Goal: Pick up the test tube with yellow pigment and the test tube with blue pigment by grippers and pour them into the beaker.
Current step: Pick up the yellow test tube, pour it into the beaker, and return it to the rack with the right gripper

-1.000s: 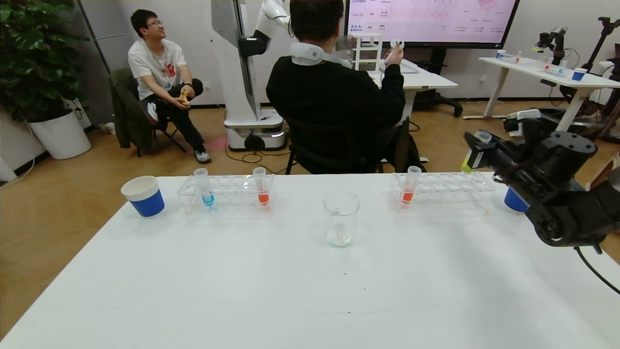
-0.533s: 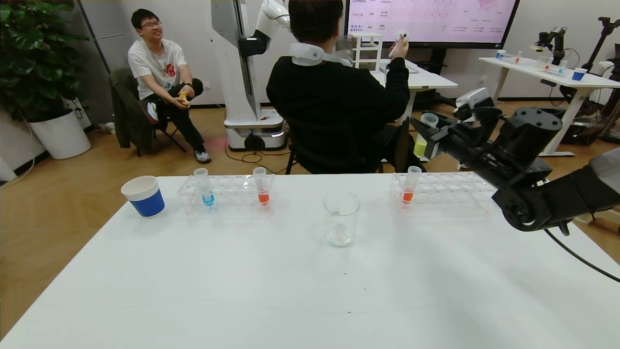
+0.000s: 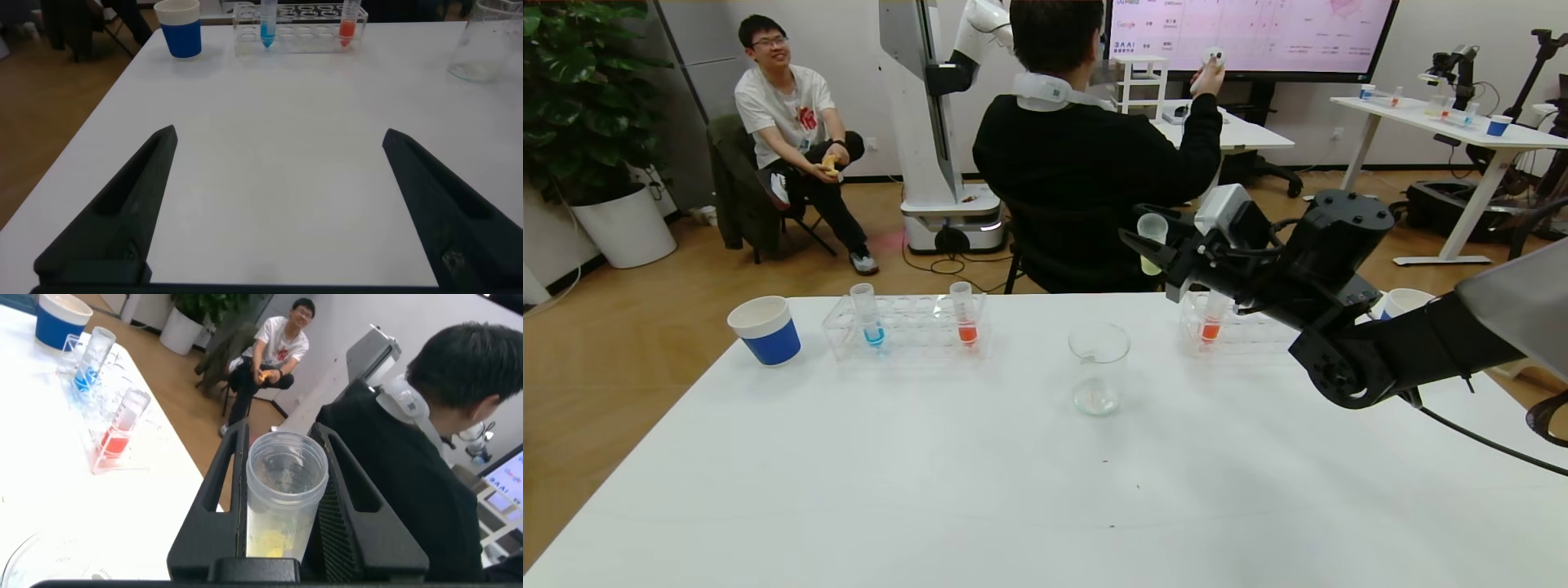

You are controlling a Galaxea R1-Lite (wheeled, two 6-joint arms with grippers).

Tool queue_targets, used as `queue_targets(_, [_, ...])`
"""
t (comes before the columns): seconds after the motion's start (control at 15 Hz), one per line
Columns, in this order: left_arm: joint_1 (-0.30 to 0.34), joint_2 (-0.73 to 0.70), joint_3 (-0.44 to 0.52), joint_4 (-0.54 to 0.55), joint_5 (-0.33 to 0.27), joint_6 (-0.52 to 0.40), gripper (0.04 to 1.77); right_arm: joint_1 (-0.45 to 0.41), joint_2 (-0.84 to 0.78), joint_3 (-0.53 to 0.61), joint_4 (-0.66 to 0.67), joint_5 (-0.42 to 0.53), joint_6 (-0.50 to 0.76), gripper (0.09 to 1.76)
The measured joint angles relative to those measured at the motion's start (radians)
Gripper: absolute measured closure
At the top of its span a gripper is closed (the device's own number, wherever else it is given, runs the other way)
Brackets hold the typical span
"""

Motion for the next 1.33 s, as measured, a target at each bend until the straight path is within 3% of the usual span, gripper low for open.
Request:
queue_targets(0.27, [0.0,0.0,0.0,0.0,0.0,0.0,0.06,0.008,0.03,0.008,-0.019,0.065,-0.18,1.34])
queue_targets(0.93, [0.0,0.0,0.0,0.0,0.0,0.0,0.06,0.03,0.109,0.016,-0.102,0.181,-0.489,1.34])
queue_targets(1.33, [0.0,0.0,0.0,0.0,0.0,0.0,0.06,0.016,0.184,-0.061,-0.118,0.26,-0.658,1.34])
